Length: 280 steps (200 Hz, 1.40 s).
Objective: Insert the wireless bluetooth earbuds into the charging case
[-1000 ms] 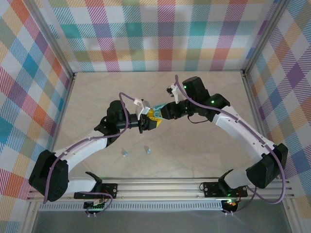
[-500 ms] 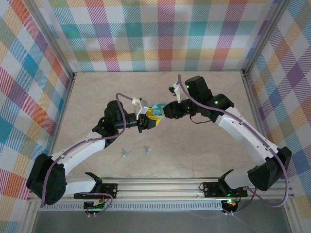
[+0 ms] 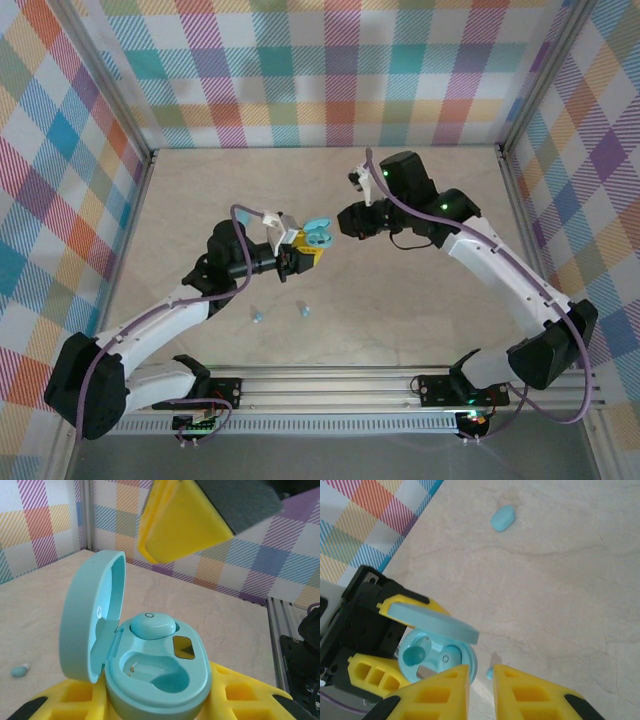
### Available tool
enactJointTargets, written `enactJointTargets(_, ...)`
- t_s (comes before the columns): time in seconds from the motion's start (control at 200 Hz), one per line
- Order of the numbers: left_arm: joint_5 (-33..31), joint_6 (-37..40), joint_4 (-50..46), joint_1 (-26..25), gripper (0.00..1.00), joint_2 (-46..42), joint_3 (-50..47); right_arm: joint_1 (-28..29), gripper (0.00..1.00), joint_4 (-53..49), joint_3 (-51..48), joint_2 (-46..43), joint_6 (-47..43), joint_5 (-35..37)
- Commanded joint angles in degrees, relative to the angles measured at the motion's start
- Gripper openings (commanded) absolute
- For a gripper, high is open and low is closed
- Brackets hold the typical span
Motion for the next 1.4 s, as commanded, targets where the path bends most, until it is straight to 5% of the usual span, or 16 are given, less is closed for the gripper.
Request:
enactJointTargets(0.0, -0.3, 2.2, 2.5, -0.2, 0.01, -2.0, -1.6, -0.7, 0.2, -0.6, 2.4, 1.8, 1.0, 0.3)
enactJointTargets(0.37, -0.8, 10.2, -5.1, -0.4, 0.0, -0.8, 3.2, -7.4, 0.2, 1.5, 4.9, 12.9, 3.5, -4.0)
enactJointTargets(0.575, -2.7, 11.9, -9.1, -0.4, 0.0, -3.1, 2.6, -8.0, 0.24, 0.4, 9.3, 23.9, -1.3, 2.9)
enactJointTargets(1.045, -5.7, 8.5, -10.8, -0.6, 0.0, -4.6, 1.8, -8.0, 0.27, -14.4, 41.2, 53.6, -18.1, 15.9)
enactJointTargets(1.395, -6.9, 6.0, -5.1, -0.6, 0.0, -1.0, 1.1, -9.4, 0.28, -15.3, 47.8, 58.4, -16.9, 10.3)
